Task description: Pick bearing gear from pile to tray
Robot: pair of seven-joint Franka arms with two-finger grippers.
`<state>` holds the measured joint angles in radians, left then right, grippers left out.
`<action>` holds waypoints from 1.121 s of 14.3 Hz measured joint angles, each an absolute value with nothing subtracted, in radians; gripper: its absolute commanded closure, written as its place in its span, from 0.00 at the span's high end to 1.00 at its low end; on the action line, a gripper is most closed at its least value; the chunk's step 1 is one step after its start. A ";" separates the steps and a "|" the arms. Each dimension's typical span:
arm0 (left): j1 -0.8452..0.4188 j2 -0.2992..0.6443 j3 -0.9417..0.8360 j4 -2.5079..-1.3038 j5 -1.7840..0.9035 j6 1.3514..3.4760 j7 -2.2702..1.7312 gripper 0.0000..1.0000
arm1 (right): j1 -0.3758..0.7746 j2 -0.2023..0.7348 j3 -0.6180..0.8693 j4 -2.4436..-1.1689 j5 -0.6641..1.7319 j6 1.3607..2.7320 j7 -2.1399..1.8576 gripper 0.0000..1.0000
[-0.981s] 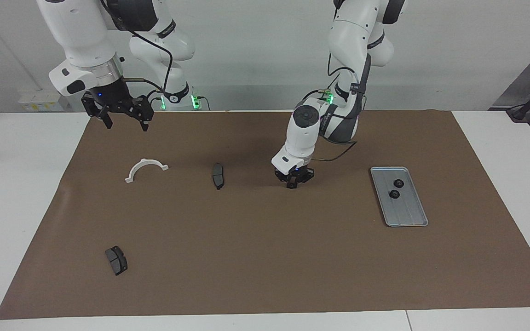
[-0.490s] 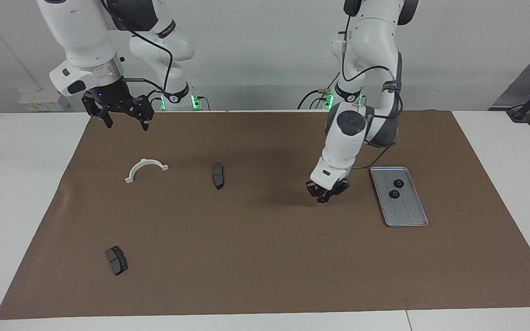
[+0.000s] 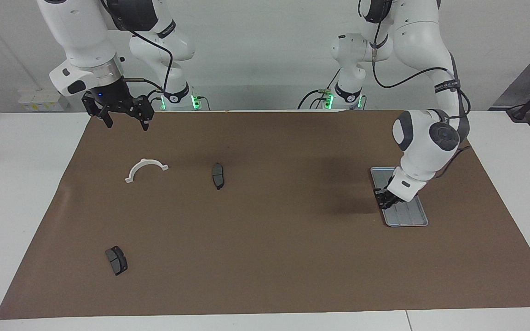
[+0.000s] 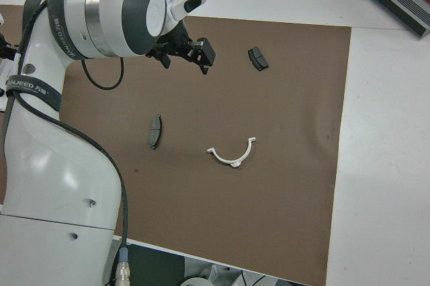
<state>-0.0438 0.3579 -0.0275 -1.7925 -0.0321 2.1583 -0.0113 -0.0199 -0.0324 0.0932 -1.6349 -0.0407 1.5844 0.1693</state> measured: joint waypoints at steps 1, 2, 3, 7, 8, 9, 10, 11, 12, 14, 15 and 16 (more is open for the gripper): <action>-0.025 0.358 -0.027 -1.800 -0.032 2.159 0.021 0.00 | -0.020 -0.032 0.093 -1.635 -0.041 1.584 0.169 1.00; -0.014 0.358 -0.027 -1.810 -0.033 2.163 0.042 0.05 | -0.020 -0.032 0.093 -1.635 -0.041 1.584 0.169 1.00; -0.008 0.358 -0.027 -1.823 -0.033 2.176 0.055 0.42 | -0.020 -0.032 0.093 -1.635 -0.041 1.584 0.169 1.00; -0.007 0.357 -0.033 -1.859 -0.033 2.227 0.062 0.97 | -0.020 -0.032 0.093 -1.635 -0.041 1.584 0.169 1.00; -0.007 0.356 -0.033 -1.856 -0.033 2.227 0.063 0.97 | -0.020 -0.032 0.093 -1.635 -0.041 1.584 0.169 1.00; -0.007 0.355 -0.035 -1.846 -0.033 2.223 0.063 0.97 | -0.020 -0.032 0.093 -1.635 -0.041 1.584 0.169 1.00; -0.007 0.354 -0.036 -1.828 -0.033 2.209 0.063 0.97 | -0.020 -0.032 0.093 -1.635 -0.041 1.584 0.169 1.00; -0.007 0.353 -0.038 -1.797 -0.033 2.174 0.063 0.98 | -0.020 -0.032 0.093 -1.635 -0.041 1.584 0.169 1.00; -0.008 0.350 -0.041 -1.755 -0.033 2.124 0.063 1.00 | -0.020 -0.032 0.093 -1.635 -0.041 1.584 0.169 1.00; -0.009 0.341 -0.044 -1.647 -0.033 1.979 0.063 1.00 | -0.020 -0.032 0.093 -1.635 -0.041 1.584 0.169 1.00; -0.009 0.336 -0.045 -1.596 -0.033 1.902 0.063 1.00 | -0.020 -0.032 0.093 -1.635 -0.041 1.584 0.169 1.00; -0.009 0.328 -0.046 -1.550 -0.033 1.832 0.063 1.00 | -0.020 -0.032 0.093 -1.635 -0.041 1.584 0.169 1.00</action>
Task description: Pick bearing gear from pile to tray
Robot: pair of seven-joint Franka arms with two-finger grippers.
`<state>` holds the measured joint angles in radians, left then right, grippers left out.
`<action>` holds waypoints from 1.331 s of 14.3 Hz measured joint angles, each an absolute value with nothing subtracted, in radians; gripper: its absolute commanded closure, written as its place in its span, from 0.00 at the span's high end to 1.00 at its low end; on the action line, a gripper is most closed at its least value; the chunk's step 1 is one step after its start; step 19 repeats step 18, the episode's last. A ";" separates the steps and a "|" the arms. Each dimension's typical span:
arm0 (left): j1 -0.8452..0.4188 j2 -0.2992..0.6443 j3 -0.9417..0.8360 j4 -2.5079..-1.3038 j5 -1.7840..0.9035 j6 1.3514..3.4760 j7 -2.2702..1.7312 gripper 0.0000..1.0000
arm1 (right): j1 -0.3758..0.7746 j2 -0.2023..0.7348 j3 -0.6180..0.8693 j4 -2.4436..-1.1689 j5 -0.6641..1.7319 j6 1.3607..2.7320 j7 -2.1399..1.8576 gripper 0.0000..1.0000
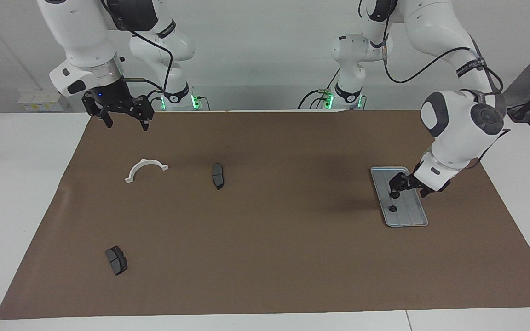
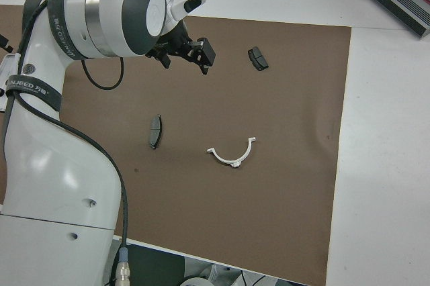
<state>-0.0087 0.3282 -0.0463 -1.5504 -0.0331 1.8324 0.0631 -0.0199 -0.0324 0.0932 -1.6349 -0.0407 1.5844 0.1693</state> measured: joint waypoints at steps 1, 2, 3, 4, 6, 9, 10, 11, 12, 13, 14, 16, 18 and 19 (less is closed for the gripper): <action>-0.009 0.315 -0.047 -1.512 -0.033 1.770 0.063 1.00 | -0.020 -0.032 0.093 -1.635 -0.041 1.584 0.169 1.00; -0.009 0.297 -0.047 -1.487 -0.033 1.717 0.063 1.00 | -0.020 -0.032 0.093 -1.635 -0.041 1.584 0.169 1.00; -0.009 0.274 -0.047 -1.475 -0.033 1.666 0.063 1.00 | -0.020 -0.032 0.093 -1.635 -0.041 1.584 0.169 1.00; -0.009 0.255 -0.046 -1.470 -0.033 1.635 0.063 1.00 | -0.020 -0.032 0.093 -1.635 -0.041 1.584 0.169 1.00; -0.008 0.210 -0.044 -1.460 -0.033 1.597 0.063 1.00 | -0.020 -0.032 0.093 -1.635 -0.041 1.584 0.169 1.00; -0.008 0.120 -0.044 -1.456 -0.033 1.573 0.063 1.00 | -0.020 -0.032 0.093 -1.635 -0.041 1.584 0.169 1.00; -0.008 0.102 -0.044 -1.461 -0.033 1.566 0.063 1.00 | -0.020 -0.032 0.093 -1.635 -0.041 1.584 0.169 1.00; -0.008 0.094 -0.044 -1.465 -0.033 1.563 0.063 1.00 | -0.020 -0.032 0.093 -1.635 -0.041 1.584 0.169 1.00; -0.008 0.093 -0.044 -1.469 -0.033 1.563 0.063 1.00 | -0.020 -0.032 0.093 -1.635 -0.041 1.584 0.169 1.00; -0.008 0.093 -0.043 -1.474 -0.033 1.563 0.063 1.00 | -0.020 -0.032 0.093 -1.635 -0.041 1.584 0.169 1.00; -0.008 0.094 -0.043 -1.476 -0.033 1.564 0.063 1.00 | -0.020 -0.032 0.093 -1.635 -0.041 1.584 0.169 1.00; -0.008 0.094 -0.042 -1.478 -0.033 1.564 0.063 1.00 | -0.020 -0.032 0.093 -1.635 -0.041 1.584 0.169 1.00; -0.007 0.094 -0.039 -1.482 -0.033 1.564 0.063 1.00 | -0.020 -0.032 0.093 -1.635 -0.041 1.584 0.169 1.00; -0.007 0.094 -0.039 -1.482 -0.033 1.564 0.063 1.00 | -0.020 -0.032 0.093 -1.635 -0.041 1.584 0.169 1.00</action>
